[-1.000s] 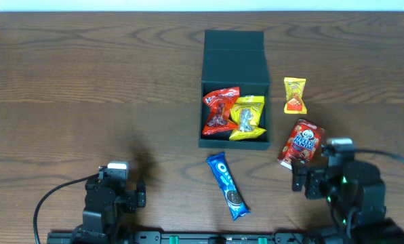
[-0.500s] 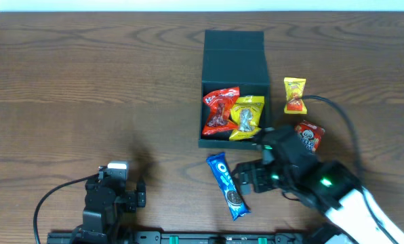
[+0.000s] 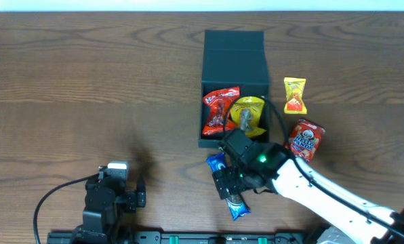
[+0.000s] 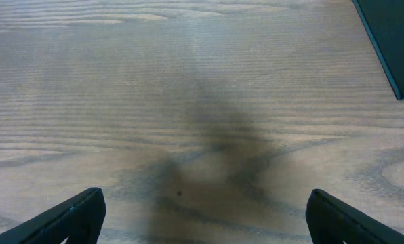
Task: Pack container
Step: 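Grasp the blue Oreo pack with the right gripper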
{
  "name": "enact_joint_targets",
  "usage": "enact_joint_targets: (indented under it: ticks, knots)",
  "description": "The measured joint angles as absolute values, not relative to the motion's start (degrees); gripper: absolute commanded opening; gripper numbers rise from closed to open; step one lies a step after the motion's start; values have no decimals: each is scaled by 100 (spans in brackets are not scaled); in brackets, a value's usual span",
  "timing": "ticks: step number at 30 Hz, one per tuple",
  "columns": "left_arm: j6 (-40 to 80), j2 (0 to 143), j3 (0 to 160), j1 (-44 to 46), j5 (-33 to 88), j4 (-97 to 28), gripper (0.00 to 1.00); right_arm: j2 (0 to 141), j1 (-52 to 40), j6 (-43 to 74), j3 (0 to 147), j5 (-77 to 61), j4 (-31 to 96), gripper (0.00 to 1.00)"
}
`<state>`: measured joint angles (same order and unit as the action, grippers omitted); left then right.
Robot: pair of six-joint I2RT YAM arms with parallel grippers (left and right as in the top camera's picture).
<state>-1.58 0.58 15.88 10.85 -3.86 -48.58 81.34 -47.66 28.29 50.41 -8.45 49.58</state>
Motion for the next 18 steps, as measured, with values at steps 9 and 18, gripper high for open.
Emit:
enact_joint_targets:
  ticks: [9,18]
  knots:
    - [-158,58,1588,1087,-386,-4858,95,8158,-5094,2829,5030,-410,4845,99]
    - [-158,58,1588,1087,-386,-4858,95,8300,-5227,2897,4488,204,4209,99]
